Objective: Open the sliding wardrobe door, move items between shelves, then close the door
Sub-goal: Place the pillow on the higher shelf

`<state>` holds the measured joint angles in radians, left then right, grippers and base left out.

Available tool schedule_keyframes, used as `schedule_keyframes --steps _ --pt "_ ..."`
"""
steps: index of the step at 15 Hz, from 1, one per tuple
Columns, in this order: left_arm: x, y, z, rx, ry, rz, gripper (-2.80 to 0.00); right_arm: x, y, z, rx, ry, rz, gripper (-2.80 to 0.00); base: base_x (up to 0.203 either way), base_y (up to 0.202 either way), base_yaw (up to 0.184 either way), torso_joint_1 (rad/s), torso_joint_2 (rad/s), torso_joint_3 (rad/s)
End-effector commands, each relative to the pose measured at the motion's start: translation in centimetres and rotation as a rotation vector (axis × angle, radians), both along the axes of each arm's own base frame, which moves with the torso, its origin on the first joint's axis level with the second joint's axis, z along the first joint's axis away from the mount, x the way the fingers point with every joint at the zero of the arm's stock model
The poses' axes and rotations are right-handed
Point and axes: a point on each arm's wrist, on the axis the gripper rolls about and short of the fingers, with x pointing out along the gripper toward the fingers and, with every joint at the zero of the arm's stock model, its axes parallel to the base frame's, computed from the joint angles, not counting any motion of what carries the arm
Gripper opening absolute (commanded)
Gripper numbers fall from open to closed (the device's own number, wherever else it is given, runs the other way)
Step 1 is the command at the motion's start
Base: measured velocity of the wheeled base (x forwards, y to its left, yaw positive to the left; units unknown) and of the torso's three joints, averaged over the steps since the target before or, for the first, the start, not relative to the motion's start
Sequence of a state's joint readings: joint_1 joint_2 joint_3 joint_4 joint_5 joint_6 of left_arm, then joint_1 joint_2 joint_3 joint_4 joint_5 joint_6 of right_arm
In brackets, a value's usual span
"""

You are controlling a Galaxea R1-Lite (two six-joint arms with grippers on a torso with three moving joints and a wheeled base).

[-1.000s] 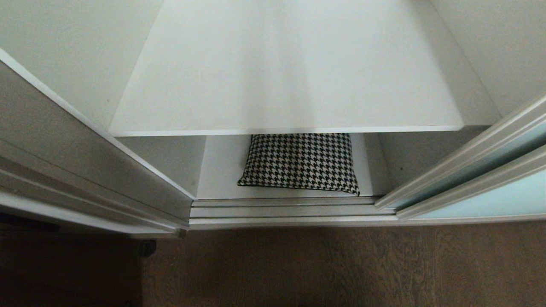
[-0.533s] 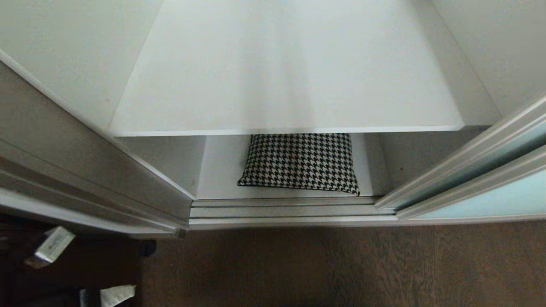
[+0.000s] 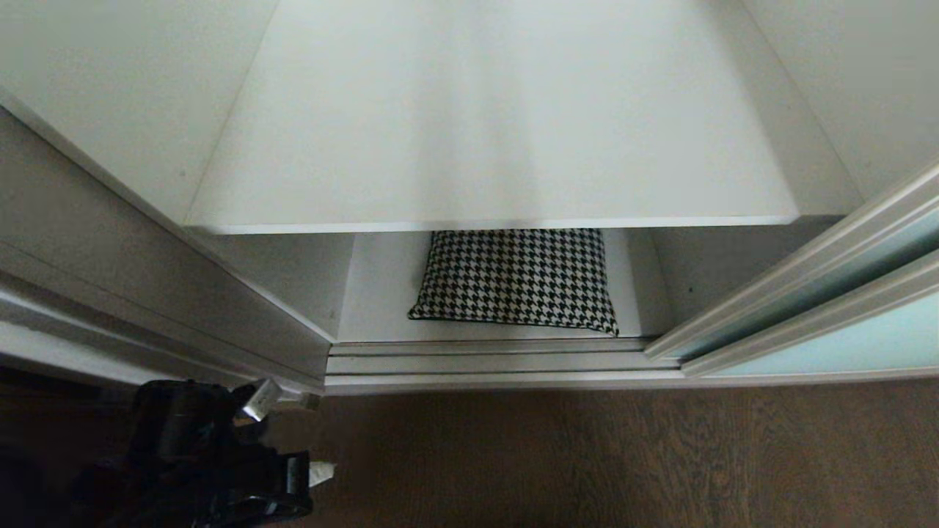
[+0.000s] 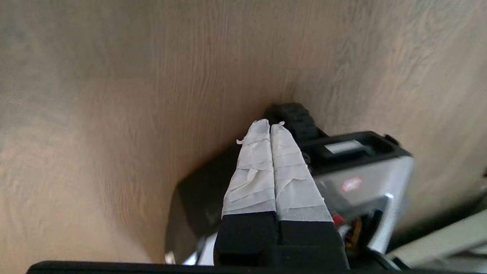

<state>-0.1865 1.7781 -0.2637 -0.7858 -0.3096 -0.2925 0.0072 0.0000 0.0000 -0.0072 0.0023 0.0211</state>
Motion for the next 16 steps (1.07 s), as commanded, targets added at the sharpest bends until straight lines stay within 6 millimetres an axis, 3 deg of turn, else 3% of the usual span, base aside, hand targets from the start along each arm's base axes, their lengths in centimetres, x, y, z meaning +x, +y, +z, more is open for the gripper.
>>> schedule_keyframes --steps 1,5,9,16 --pt "1.5 -1.6 -4.0 -0.001 0.000 -0.041 -2.80 0.0 0.0 0.0 0.000 -0.002 0.001 -2.80 0.000 0.000 0.000 0.000 0.00 0.000" --pt "3.9 -2.9 -6.2 -0.050 -0.079 -0.017 -2.80 0.0 0.0 0.0 0.000 -0.002 0.001 -2.80 0.000 0.000 0.000 0.000 0.00 0.000" --pt "8.0 -3.4 -5.2 -0.030 -0.141 0.052 -2.80 0.0 0.0 0.0 0.000 -0.002 0.000 -2.80 0.000 0.000 0.000 0.000 0.00 0.000" --pt "14.3 -3.7 -1.7 -0.034 -0.169 0.129 -2.80 0.0 0.0 0.0 0.000 -0.002 0.001 -2.80 0.000 0.000 0.000 0.000 0.00 0.000"
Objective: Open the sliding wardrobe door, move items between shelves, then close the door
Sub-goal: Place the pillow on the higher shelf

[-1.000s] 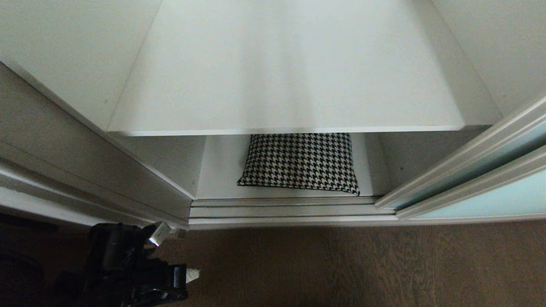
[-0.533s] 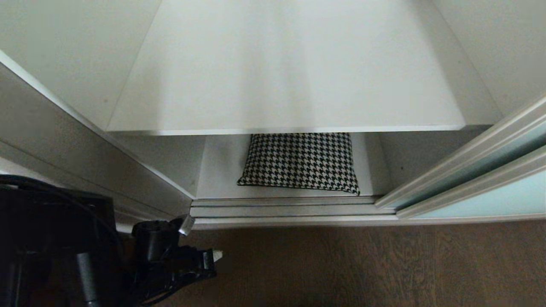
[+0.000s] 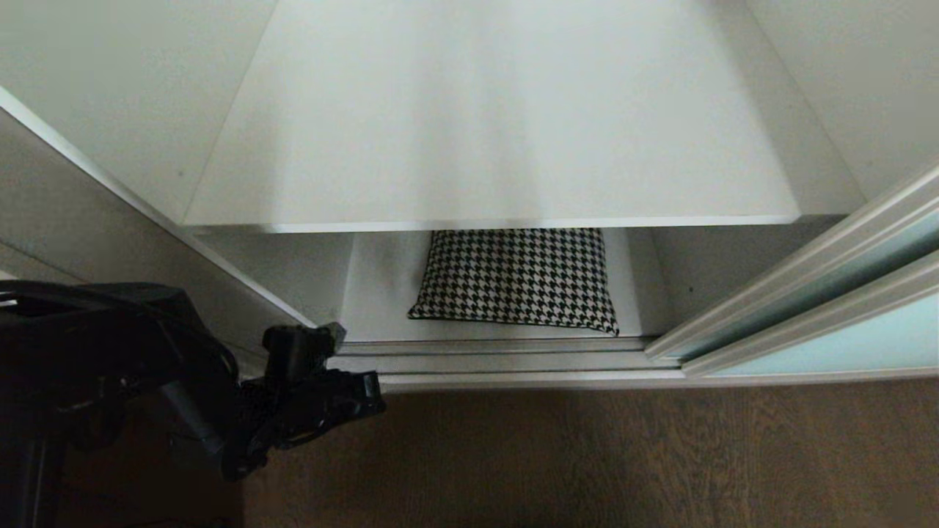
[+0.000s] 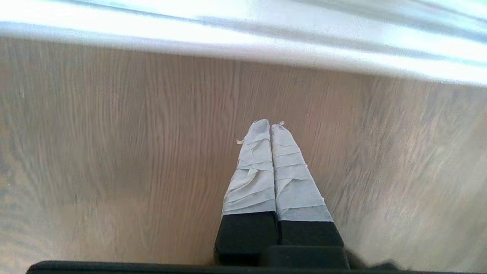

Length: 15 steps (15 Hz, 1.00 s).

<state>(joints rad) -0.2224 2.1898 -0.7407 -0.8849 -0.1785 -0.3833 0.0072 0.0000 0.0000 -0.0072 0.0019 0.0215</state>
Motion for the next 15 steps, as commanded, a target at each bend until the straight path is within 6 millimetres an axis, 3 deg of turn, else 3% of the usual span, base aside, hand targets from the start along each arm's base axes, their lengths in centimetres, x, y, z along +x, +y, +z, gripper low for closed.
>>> schedule_keyframes --steps 1,5,15 --pt "2.2 -0.4 1.6 -0.016 -0.027 0.013 -2.80 0.0 0.0 0.0 0.000 -0.002 0.001 -2.80 0.000 0.000 0.000 0.000 0.00 0.000" --pt "5.5 -1.0 2.5 -0.036 -0.006 0.036 -2.80 0.0 0.0 0.0 0.000 -0.002 0.000 -2.80 0.000 0.000 0.000 0.000 0.00 0.000" --pt "10.9 -2.2 0.2 -0.019 0.046 0.059 -2.80 0.0 0.0 0.0 0.000 -0.002 0.000 -2.80 0.000 0.000 0.000 0.000 0.00 0.000"
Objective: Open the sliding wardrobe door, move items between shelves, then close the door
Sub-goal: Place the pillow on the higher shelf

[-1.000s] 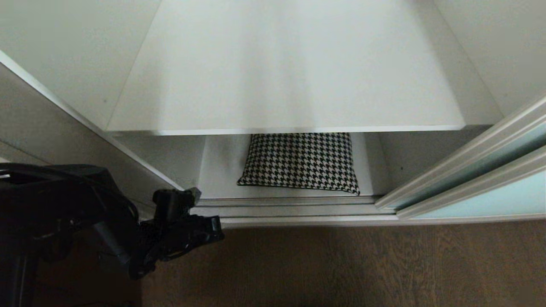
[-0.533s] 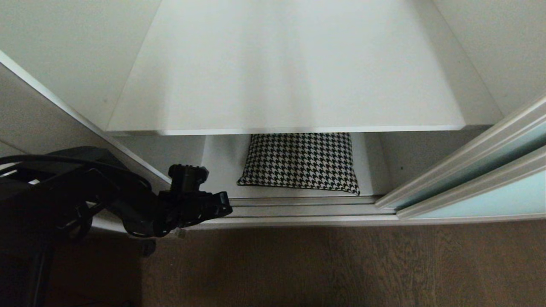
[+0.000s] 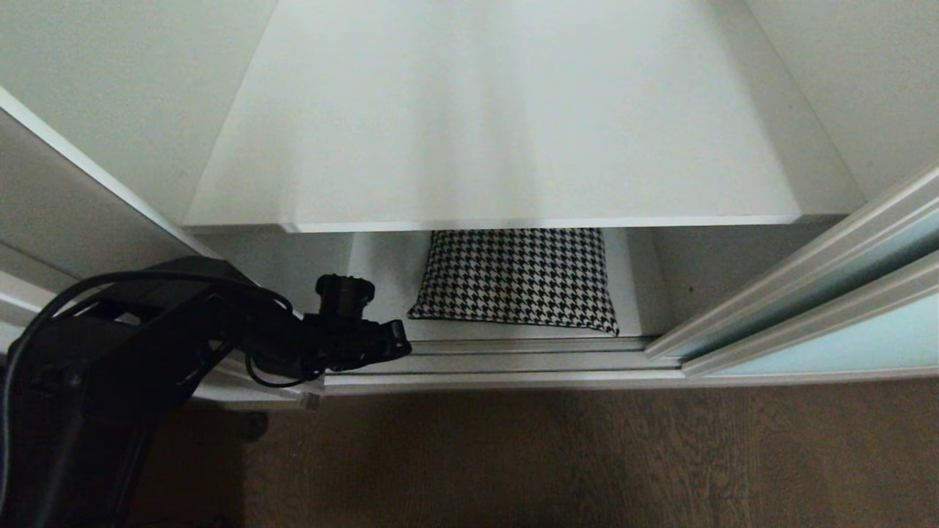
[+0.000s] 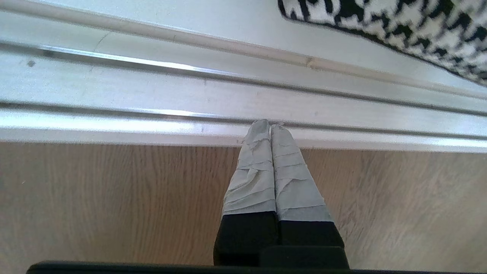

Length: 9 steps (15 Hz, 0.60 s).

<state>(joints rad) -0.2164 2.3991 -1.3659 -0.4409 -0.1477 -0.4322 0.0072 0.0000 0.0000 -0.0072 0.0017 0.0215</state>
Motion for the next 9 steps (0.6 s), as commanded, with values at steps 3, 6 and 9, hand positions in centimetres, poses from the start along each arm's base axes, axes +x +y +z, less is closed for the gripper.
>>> schedule_keyframes --steps 3,6,9 --pt "2.1 -0.5 -0.4 -0.014 0.002 0.008 -2.80 0.0 0.0 0.0 0.000 -0.002 0.001 -2.80 0.000 0.000 0.000 0.000 0.00 0.000" --pt "2.8 -0.7 0.0 -0.016 0.003 0.008 0.00 0.0 0.0 0.0 0.000 -0.002 0.001 -2.80 0.000 0.000 0.000 0.000 0.00 0.000" --pt "3.7 -0.9 0.3 -0.028 -0.031 0.005 0.00 0.0 0.0 0.0 0.000 -0.002 0.002 -2.80 0.000 0.000 0.000 0.000 0.00 0.000"
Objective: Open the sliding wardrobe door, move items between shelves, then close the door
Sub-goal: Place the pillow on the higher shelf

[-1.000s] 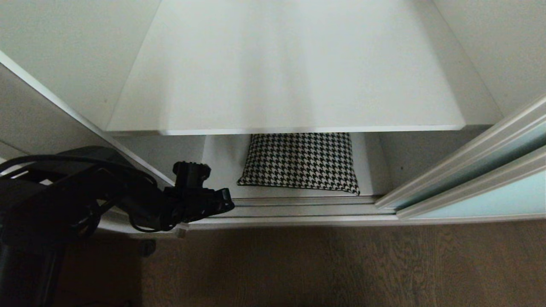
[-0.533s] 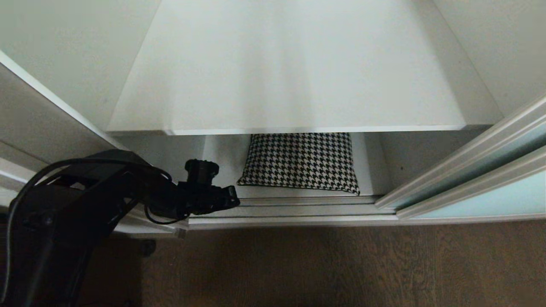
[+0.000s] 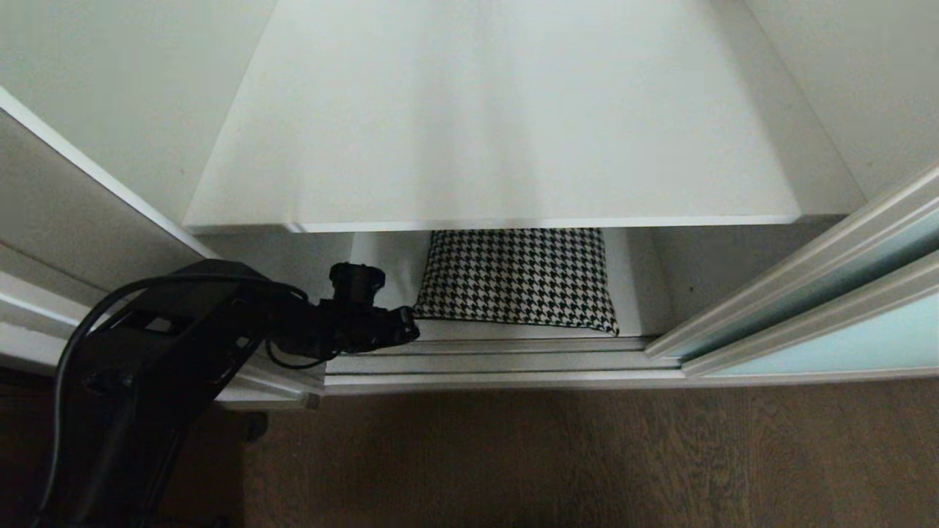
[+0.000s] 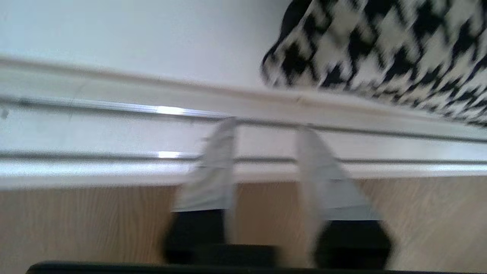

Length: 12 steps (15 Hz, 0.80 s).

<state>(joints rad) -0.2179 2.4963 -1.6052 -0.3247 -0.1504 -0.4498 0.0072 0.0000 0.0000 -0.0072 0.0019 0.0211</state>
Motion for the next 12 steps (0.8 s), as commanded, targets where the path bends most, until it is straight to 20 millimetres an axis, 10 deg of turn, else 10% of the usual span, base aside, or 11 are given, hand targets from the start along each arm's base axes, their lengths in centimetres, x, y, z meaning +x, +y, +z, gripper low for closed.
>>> schedule_keyframes --steps 1,12 --pt "0.6 -0.1 0.2 -0.013 -0.021 -0.002 0.00 0.0 0.0 0.0 0.000 -0.002 0.001 -2.80 0.000 0.000 0.000 0.000 0.00 0.000" --pt "3.2 -1.1 1.5 -0.128 -0.119 -0.170 0.00 0.0 0.0 0.0 0.000 -0.002 0.000 -2.80 0.000 0.000 0.000 0.000 0.00 0.000"
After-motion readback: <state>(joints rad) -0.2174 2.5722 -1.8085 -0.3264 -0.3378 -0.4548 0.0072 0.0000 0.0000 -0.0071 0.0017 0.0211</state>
